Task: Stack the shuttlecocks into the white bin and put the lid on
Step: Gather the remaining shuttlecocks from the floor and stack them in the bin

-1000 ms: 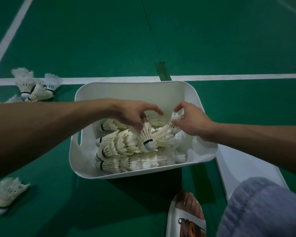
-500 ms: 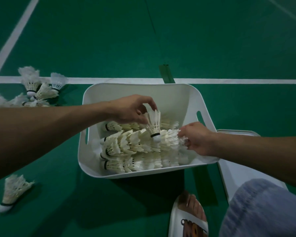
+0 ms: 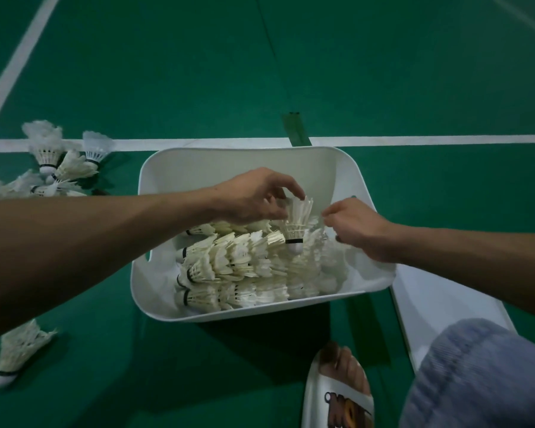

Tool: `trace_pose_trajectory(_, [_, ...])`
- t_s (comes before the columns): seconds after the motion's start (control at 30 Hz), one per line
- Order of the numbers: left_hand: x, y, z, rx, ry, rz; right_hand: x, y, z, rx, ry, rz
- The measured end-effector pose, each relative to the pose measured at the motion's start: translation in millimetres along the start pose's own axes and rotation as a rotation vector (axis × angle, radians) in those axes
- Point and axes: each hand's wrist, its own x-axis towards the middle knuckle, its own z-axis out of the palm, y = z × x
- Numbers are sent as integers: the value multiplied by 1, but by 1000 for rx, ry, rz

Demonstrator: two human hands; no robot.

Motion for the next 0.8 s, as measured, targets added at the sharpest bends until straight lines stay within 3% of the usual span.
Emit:
trace_pose_trajectory(0.23, [13, 6, 10, 24, 74, 26, -16, -3, -8, 268, -98, -348])
trace_pose_trajectory(0.33, [19, 6, 15, 2, 120, 46, -13, -1, -8, 201, -2, -380])
trace_pose_trajectory(0.5, [17, -8, 23, -76, 334, 18, -4, 6, -10, 147, 113, -346])
trace_pose_trajectory(0.67, [-4, -33, 40, 229, -98, 85, -1, 10, -7, -1, 221, -371])
trace_pose_trajectory(0.8, [-3, -38, 55, 299, -284, 146, -2, 10, -7, -27, 265, -371])
